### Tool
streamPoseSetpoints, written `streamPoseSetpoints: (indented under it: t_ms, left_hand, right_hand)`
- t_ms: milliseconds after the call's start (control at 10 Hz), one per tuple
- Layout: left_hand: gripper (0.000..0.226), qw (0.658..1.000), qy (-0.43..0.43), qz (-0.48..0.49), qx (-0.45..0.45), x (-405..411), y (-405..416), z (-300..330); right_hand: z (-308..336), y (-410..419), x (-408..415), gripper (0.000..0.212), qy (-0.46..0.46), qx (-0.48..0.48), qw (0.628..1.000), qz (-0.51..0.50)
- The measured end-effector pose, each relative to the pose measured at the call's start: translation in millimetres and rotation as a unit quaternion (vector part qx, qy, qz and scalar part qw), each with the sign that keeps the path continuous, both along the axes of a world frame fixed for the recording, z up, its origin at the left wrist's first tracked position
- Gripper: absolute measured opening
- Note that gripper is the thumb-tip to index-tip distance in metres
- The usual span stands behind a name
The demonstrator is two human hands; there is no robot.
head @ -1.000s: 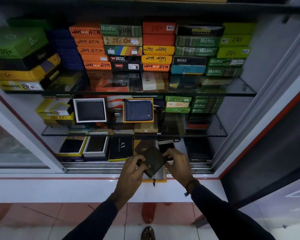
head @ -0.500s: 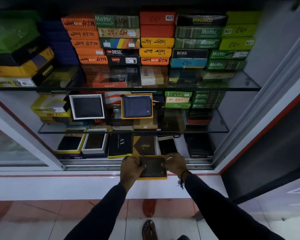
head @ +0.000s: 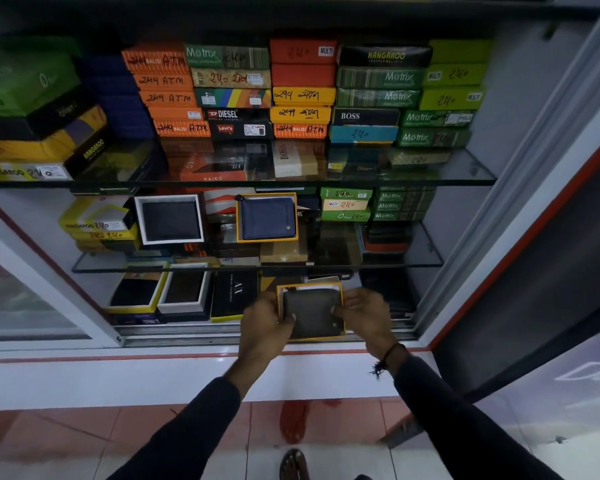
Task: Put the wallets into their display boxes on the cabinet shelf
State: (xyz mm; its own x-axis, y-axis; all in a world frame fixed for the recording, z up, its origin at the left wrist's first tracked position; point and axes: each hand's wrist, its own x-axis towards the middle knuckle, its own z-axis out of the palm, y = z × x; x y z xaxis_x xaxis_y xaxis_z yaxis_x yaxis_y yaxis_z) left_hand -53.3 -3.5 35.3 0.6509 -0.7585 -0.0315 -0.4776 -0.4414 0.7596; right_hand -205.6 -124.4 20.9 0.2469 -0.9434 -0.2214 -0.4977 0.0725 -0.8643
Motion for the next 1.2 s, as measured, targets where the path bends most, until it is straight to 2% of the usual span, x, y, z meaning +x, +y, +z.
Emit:
streamPoseSetpoints:
  t_ms: [200,300,400,500,600,700,800,900,1000,1100,1200]
  left_hand:
    - [0.032,0.987,-0.068,-0.014,-0.143,-7,-40,64]
    - [0.033,0.983,-0.109,-0.019,-0.148,-3,-85,89]
    - [0.030,0.987,-0.109,-0.022,-0.112,5,-129,98]
    - [0.026,0.990,-0.126,-0.017,-0.066,12,-157,96]
    - [0.026,0.990,-0.130,-0.024,-0.040,13,-169,89]
    - [0.027,0.991,-0.125,-0.028,-0.047,15,-171,83]
    - [0.025,0.990,-0.120,-0.031,-0.064,16,-160,80]
    - [0.031,0.981,-0.159,-0.044,-0.099,16,-139,81]
    - [0.033,0.963,-0.219,-0.083,-0.135,16,-109,92]
    - [0.024,0.918,-0.317,-0.118,-0.207,21,-79,115]
    - [0.022,0.835,-0.442,-0.155,-0.287,31,-51,162]
  right_hand:
    - [70,-38,-13,0.022,-0.059,-0.120,0.988,-0.075]
    - [88,-73,-2,0.027,-0.082,-0.127,0.983,-0.106]
    - [107,-96,14,0.022,-0.081,-0.114,0.983,-0.121]
    - [98,-122,25,0.024,-0.053,-0.105,0.986,-0.119]
    - [77,-143,28,0.036,-0.020,-0.091,0.990,-0.109]
    - [86,-135,29,0.032,-0.005,-0.110,0.988,-0.109]
    - [88,-123,20,0.015,-0.015,-0.121,0.984,-0.128]
    - [83,-109,9,0.024,-0.010,-0.176,0.980,-0.089]
    - [98,-75,2,0.024,0.012,-0.261,0.965,-0.018]
    - [131,-44,-6,0.024,0.071,-0.452,0.889,0.024]
    - [189,-20,-10,0.029,0.040,-0.616,0.786,0.029]
